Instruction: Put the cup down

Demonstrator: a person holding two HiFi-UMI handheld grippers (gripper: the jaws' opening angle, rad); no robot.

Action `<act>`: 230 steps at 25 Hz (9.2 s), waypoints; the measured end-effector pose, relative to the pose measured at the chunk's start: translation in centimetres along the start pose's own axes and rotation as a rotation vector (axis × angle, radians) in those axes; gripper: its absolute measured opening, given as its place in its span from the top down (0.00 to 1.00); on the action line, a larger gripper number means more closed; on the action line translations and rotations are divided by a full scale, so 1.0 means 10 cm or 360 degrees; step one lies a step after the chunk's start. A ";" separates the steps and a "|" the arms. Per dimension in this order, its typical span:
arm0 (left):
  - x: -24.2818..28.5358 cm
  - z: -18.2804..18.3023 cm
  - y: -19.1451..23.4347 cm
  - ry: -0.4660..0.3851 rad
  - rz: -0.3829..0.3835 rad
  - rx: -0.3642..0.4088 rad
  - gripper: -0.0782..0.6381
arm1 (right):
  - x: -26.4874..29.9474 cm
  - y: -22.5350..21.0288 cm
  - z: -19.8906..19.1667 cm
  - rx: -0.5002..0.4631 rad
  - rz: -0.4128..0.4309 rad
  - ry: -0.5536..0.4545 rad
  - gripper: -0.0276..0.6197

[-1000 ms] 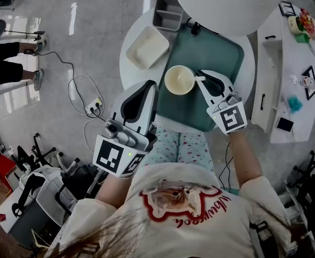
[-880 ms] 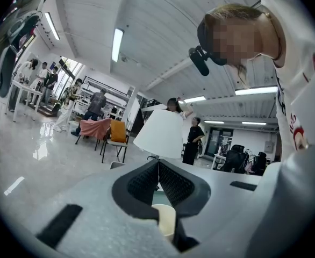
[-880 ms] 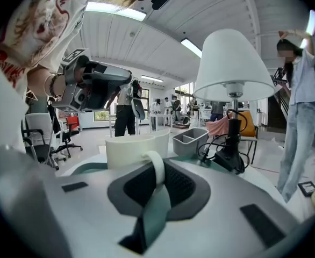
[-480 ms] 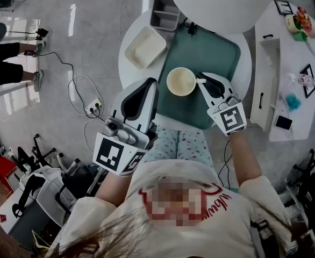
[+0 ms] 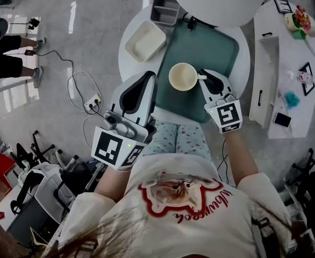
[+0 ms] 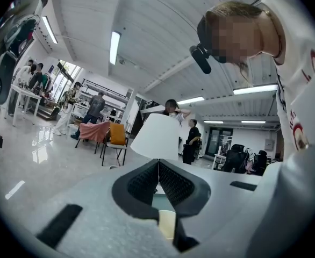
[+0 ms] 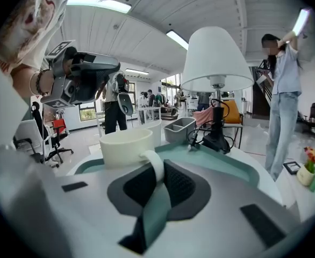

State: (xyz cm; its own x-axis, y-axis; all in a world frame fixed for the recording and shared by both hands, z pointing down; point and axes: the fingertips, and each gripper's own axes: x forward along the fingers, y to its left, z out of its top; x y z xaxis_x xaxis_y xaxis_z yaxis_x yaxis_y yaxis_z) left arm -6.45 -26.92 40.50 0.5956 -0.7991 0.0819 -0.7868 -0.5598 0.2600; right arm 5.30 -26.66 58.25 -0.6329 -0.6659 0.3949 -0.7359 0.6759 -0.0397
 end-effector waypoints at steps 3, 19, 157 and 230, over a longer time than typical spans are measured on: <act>0.00 -0.02 -0.03 0.0004 0.0000 -0.0001 0.87 | -0.02 0.00 -0.03 0.0026 -0.0036 0.0008 0.88; 0.05 -0.08 -0.19 0.0025 -0.0055 0.0011 0.87 | -0.14 0.07 -0.11 0.0103 -0.0217 0.0019 0.88; -2.81 0.44 -2.17 -0.0381 -0.0274 0.0288 0.87 | -2.99 2.68 1.78 -0.0112 -0.0209 -0.0739 0.91; -4.59 -0.25 -4.16 -0.0327 -0.0257 0.0307 0.87 | -5.18 4.19 0.91 -0.0044 -0.0120 -0.0796 0.91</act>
State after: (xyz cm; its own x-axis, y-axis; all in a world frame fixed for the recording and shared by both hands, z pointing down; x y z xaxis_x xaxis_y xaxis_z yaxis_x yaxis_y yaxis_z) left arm -0.65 33.56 28.36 0.6854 -0.7132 -0.1468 -0.7127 -0.6984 0.0653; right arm 5.04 33.34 27.77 -0.6209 -0.7784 -0.0927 -0.7817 0.6236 -0.0008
